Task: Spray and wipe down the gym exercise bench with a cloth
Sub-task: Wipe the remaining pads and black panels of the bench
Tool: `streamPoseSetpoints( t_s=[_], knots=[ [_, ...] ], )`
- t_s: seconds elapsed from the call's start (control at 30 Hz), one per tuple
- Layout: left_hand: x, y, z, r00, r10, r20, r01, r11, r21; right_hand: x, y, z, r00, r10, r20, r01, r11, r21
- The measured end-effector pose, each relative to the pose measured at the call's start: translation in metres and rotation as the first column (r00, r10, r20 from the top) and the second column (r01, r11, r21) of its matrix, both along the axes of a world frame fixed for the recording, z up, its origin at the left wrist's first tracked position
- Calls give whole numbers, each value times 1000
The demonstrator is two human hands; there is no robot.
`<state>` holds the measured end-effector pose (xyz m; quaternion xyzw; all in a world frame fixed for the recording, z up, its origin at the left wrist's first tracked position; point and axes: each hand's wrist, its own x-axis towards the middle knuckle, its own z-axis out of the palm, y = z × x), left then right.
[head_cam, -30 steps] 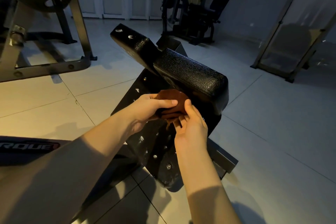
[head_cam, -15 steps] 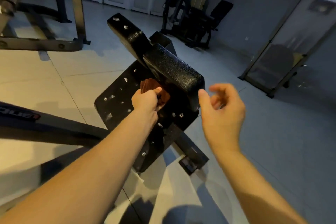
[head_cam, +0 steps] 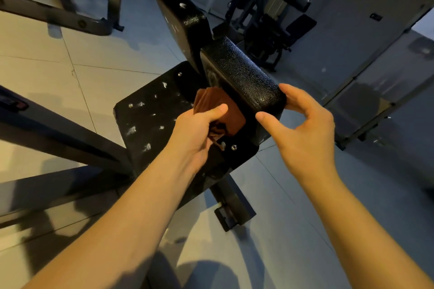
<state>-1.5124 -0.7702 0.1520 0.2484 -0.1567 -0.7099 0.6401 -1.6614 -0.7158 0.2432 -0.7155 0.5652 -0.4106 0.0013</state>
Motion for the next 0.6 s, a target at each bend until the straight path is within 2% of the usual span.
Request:
streamPoseSetpoints(
  t_s=[0.1,0.17,0.3,0.43,0.6],
  knots=[
    [-8,-1,-2,993,81,83,-83,996,20,1,-2,2,1000,11,15,-11,1000,-4],
    [-18,-10,-10,985,118,130,-130,988,85,1,-2,4,999,24,21,-24,1000,1],
    [-39,-19,-22,980,102,169,-132,976,176,0,-2,3,999,38,38,-38,999,9],
    [-41,-16,-21,942,200,270,-234,967,101,-2,-3,5,998,50,30,-51,999,6],
    [-32,-1,-3,946,168,278,-187,981,44,-3,-5,3,999,32,20,-33,999,22]
  ],
)
